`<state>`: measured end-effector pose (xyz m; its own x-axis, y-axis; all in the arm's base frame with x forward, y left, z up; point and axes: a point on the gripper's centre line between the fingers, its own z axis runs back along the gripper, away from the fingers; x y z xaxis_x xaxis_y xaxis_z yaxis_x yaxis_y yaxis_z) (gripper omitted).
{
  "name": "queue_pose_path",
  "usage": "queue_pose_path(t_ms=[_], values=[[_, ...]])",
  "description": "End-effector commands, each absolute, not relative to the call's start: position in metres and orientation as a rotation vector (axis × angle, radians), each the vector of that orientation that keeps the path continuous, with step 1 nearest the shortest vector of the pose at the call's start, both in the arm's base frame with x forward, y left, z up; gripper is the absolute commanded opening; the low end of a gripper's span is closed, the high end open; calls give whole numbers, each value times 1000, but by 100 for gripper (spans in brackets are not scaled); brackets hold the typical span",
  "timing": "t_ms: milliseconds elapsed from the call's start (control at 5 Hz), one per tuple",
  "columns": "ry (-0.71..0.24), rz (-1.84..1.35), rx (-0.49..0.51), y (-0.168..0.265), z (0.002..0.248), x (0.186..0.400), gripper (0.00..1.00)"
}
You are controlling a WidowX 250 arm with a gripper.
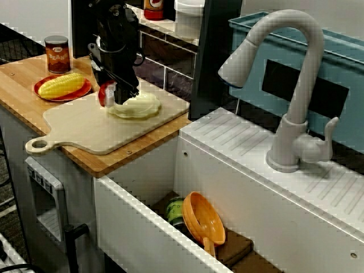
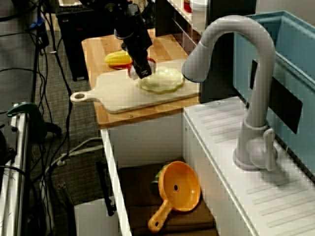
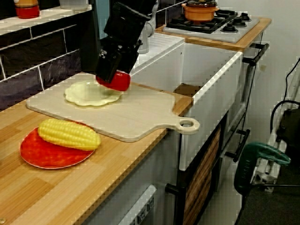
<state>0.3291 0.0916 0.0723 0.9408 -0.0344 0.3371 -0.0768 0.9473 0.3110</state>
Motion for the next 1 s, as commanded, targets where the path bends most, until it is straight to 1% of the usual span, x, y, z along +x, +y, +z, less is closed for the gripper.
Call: queue_pose_path(t_ms=[0,200,400,600,800], values=[[-395,51,335,102,80,349,0],[-408,56,339,104,79,351,0],[-396,69,340,109,77,355,0],[-381,89,357,111,81,355,100],[-361,120,330,118,86,360,100]])
